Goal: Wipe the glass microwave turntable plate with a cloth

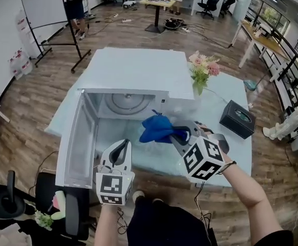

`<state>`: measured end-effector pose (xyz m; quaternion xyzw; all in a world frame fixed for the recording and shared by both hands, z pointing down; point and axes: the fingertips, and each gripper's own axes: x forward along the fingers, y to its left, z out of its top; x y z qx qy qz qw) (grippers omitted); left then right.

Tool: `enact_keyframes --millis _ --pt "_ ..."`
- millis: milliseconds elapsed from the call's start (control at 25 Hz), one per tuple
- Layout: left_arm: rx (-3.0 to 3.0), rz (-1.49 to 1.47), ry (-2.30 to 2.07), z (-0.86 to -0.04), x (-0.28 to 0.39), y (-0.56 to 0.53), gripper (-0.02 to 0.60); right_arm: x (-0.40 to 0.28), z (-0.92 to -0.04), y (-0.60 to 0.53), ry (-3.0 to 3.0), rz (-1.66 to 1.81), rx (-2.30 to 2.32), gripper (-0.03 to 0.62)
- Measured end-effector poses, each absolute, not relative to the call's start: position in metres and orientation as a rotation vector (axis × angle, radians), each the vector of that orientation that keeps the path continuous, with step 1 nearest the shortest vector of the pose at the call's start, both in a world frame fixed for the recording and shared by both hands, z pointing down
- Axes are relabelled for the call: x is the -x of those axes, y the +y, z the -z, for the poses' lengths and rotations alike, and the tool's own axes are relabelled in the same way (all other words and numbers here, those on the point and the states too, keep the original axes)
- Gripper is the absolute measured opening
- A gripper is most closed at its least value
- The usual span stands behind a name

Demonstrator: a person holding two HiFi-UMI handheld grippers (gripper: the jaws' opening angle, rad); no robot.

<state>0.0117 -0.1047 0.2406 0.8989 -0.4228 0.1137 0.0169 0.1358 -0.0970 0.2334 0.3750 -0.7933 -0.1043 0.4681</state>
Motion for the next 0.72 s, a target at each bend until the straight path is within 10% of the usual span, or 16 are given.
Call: enact_keyframes --millis 720 --pt "-2.973 -0.155 -0.67 -0.191 -0.169 -0.052 0.008 -0.328 -0.178 0.056 -1.969 -0.238 -2.538 0.048"
